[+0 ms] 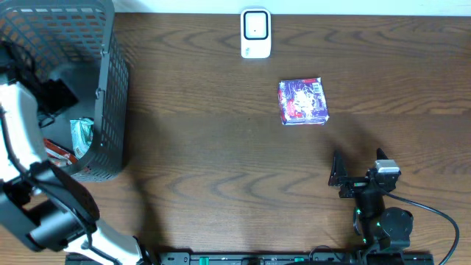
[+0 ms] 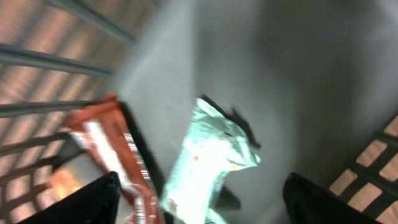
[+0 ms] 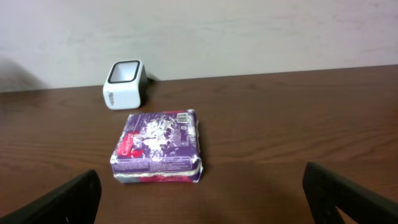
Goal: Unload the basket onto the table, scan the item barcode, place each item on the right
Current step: 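Reach the left gripper into the basket and grasp the mint-green pack, then place the mint-green pack beside the purple box with the left gripper, then reach the left gripper into the basket and grasp the orange snacks, then drop the orange snacks beside the green pack with the left gripper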
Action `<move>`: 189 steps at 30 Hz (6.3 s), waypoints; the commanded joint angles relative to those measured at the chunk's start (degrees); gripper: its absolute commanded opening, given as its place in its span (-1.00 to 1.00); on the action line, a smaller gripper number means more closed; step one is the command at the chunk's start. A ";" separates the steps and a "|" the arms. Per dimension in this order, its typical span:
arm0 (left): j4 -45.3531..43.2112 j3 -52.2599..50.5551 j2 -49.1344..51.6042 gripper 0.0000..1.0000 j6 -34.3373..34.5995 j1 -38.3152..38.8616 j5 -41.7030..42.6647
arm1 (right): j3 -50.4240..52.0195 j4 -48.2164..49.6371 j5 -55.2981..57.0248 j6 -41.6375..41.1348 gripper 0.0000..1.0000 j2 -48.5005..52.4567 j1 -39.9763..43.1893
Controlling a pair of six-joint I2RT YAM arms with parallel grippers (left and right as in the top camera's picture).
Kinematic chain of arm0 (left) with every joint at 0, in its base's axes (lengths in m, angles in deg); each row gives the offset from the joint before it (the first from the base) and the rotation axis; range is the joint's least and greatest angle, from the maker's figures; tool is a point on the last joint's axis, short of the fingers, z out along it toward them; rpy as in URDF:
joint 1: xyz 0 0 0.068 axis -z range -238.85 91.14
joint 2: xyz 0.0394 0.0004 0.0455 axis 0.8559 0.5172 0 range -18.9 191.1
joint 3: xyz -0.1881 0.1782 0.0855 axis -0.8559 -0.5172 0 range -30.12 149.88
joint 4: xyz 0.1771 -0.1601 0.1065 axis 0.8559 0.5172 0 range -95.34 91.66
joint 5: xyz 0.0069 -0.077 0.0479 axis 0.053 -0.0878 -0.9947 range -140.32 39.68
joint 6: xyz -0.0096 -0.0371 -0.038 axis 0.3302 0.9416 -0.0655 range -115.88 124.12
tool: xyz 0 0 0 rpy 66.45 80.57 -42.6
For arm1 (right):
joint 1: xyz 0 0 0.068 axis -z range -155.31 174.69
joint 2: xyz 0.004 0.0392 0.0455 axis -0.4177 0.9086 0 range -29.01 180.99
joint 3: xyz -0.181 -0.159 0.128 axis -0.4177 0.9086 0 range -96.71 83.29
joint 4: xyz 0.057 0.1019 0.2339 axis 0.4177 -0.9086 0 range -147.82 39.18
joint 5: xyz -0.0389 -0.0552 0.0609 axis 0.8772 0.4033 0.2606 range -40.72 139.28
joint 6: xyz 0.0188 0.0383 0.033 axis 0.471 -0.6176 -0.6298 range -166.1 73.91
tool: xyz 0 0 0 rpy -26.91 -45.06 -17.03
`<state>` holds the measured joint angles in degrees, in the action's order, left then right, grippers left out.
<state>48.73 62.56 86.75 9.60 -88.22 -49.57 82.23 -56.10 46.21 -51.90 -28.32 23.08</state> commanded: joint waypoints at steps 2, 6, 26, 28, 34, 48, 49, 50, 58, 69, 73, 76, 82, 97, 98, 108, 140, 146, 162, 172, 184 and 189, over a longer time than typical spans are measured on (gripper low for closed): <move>1.57 -0.87 3.06 0.63 -1.36 1.95 -0.26 | 0.17 -0.07 -0.28 0.52 0.99 -0.31 0.07; 1.57 -3.85 4.37 0.64 -1.36 2.34 -5.55 | 0.17 -0.07 -0.31 0.55 0.99 -0.31 0.07; -4.28 -13.46 5.46 -0.85 -1.22 2.32 -5.90 | 0.17 -0.07 -0.28 0.52 0.99 -0.31 0.07; -3.19 -11.28 4.35 -0.85 -0.52 2.36 -5.92 | 0.17 -0.07 -0.31 0.55 0.99 -0.31 0.07; -2.40 -0.17 -4.87 -0.85 -0.35 2.36 -5.68 | 0.17 -0.07 -0.28 0.55 0.99 -0.31 0.07; -9.86 7.19 -33.07 -0.86 40.46 9.79 13.68 | 0.17 -0.07 -0.28 0.55 0.99 -0.31 0.07; -9.88 7.19 -33.11 -0.86 39.80 12.96 13.60 | 0.17 -0.07 -0.28 0.52 0.99 -0.31 0.07; -9.77 7.15 -32.85 -0.86 38.12 16.17 13.60 | 0.17 -0.07 -0.28 0.52 0.99 -0.31 0.07; -3.65 4.98 -23.23 -0.86 31.63 39.60 6.40 | 0.17 -0.07 -0.28 0.55 0.99 -0.31 0.07; -6.23 4.98 -0.04 -0.85 31.67 56.04 -0.22 | 0.17 -0.07 -0.28 0.55 0.99 -0.31 0.07; -8.46 4.98 6.80 -0.84 32.39 58.60 -0.20 | 0.17 -0.07 -0.28 0.55 0.98 -0.31 0.07; -10.34 4.98 10.45 -0.67 33.20 59.80 -0.04 | 0.17 -0.07 -0.31 0.55 0.99 -0.31 0.07; -13.03 4.98 12.76 -0.21 33.07 62.31 1.57 | 0.17 -0.07 -0.28 0.55 0.98 -0.31 0.07; -14.05 8.17 -10.38 0.30 15.08 50.21 -8.72 | 0.17 -0.07 -0.31 0.52 0.98 -0.31 0.07; -14.08 8.17 -12.76 0.30 13.00 47.43 -11.89 | 0.17 -0.07 -0.28 0.55 0.99 -0.31 0.07; 0.04 6.54 -19.10 0.32 7.13 14.60 -21.38 | 0.17 -0.07 -0.28 0.55 0.99 -0.31 0.07; -0.11 -16.52 5.68 0.31 24.65 0.31 -20.63 | 0.17 -0.07 -0.28 0.55 0.98 -0.31 0.07; -0.55 -16.52 8.85 0.23 24.59 0.31 -16.26 | 0.17 -0.07 -0.28 0.55 0.99 -0.31 0.07; 3.32 -10.51 5.40 -0.86 22.67 0.31 -9.70 | 0.17 -0.07 -0.28 0.55 0.99 -0.31 0.07; -4.31 -3.08 -14.91 -0.86 22.69 0.35 0.37 | 0.17 -0.07 -0.28 0.55 0.99 -0.31 0.07; -17.73 -3.19 -34.51 -0.85 16.33 19.30 13.79 | 0.17 -0.07 -0.31 0.55 0.99 -0.31 0.07; -16.81 -5.33 -29.75 -0.85 7.56 35.95 10.38 | 0.17 -0.07 -0.28 0.55 0.99 -0.31 0.07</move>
<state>31.26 58.89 53.20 24.28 -58.95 -38.53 82.23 -56.08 46.21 -51.88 -28.32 23.08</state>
